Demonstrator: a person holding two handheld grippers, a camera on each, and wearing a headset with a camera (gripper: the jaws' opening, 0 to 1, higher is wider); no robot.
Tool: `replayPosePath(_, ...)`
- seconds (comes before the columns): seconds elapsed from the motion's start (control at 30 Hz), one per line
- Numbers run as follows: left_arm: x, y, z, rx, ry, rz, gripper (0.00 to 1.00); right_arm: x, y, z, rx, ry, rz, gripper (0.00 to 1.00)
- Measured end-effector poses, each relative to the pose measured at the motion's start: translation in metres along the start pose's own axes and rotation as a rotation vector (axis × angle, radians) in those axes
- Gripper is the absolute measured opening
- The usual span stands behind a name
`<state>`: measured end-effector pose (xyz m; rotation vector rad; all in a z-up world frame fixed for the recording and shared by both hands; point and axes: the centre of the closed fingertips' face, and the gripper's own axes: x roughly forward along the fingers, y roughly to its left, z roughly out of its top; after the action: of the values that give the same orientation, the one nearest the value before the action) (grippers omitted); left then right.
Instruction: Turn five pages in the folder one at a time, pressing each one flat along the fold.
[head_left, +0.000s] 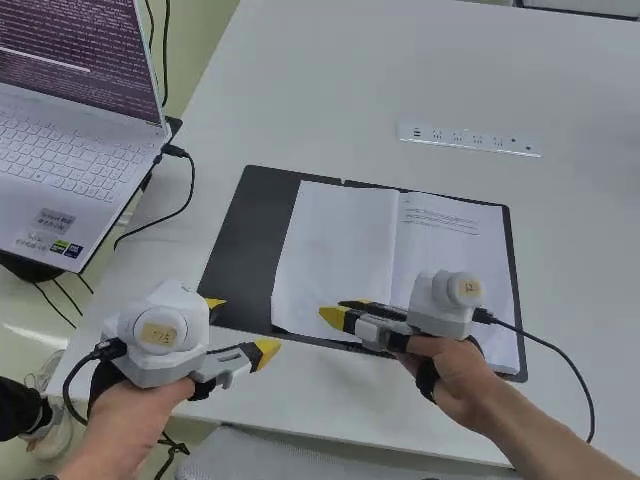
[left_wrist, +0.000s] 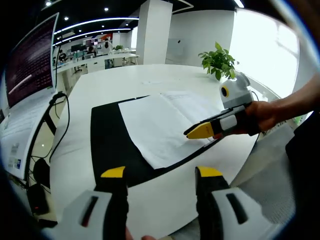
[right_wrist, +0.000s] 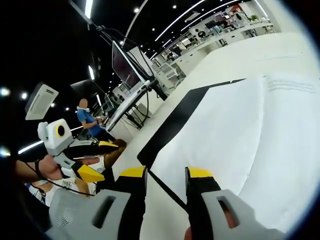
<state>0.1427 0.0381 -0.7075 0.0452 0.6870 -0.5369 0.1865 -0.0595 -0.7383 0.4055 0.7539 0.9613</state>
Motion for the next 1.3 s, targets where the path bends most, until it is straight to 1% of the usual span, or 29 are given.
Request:
replayPosePath(0.07,0.003,-0.002,0.002,-0.006,-0.003,-0.007,0.52,-0.004,-0.001,-0.002,-0.019,0.012,-0.003,0.29)
replayPosePath(0.1,0.005,-0.003,0.003,-0.003,-0.003,-0.011,0.5,-0.007,-0.002,-0.004,-0.042,0.032,-0.008,0.3)
replayPosePath(0.13,0.007,-0.004,0.003,0.002,-0.001,-0.014,0.49,-0.01,-0.003,-0.005,-0.051,0.039,-0.012,0.3)
replayPosePath(0.23,0.012,-0.004,0.005,0.009,0.009,-0.02,0.46,-0.018,-0.009,-0.005,-0.051,0.044,-0.02,0.31)
replayPosePath(0.33,0.018,-0.001,0.007,0.008,0.01,-0.02,0.43,-0.028,-0.017,-0.002,-0.049,0.033,-0.043,0.31)
replayPosePath(0.5,0.031,0.006,0.009,-0.015,0.01,-0.008,0.35,-0.04,-0.025,0.001,-0.038,0.016,-0.07,0.29)
replayPosePath(0.57,0.035,0.005,0.01,-0.027,0.017,-0.008,0.32,-0.045,-0.03,0.002,-0.028,0.005,-0.085,0.29)
replayPosePath(0.7,0.048,0.007,0.006,-0.03,0.031,-0.01,0.18,-0.053,-0.04,0.003,-0.011,-0.02,-0.104,0.26)
replayPosePath(0.8,0.053,0.005,0.005,-0.038,0.041,-0.018,0.17,-0.056,-0.043,0.004,0.008,-0.033,-0.112,0.26)
replayPosePath(0.97,0.064,0.005,-0.001,-0.037,0.064,-0.034,0.12,-0.058,-0.044,0.004,0.016,-0.038,-0.121,0.25)
replayPosePath(1.03,0.069,0.005,-0.005,-0.038,0.076,-0.039,0.11,-0.059,-0.046,0.003,0.022,-0.04,-0.121,0.24)
replayPosePath(1.1,0.071,0.004,-0.01,-0.042,0.097,-0.044,0.07,-0.059,-0.047,0.002,0.031,-0.041,-0.121,0.24)
replayPosePath(1.17,0.076,0.007,-0.014,-0.04,0.104,-0.041,0.03,-0.06,-0.048,0.002,0.037,-0.041,-0.125,0.23)
replayPosePath(1.3,0.08,0.009,-0.02,-0.061,0.121,-0.038,0.01,-0.06,-0.049,0.001,0.045,-0.043,-0.129,0.22)
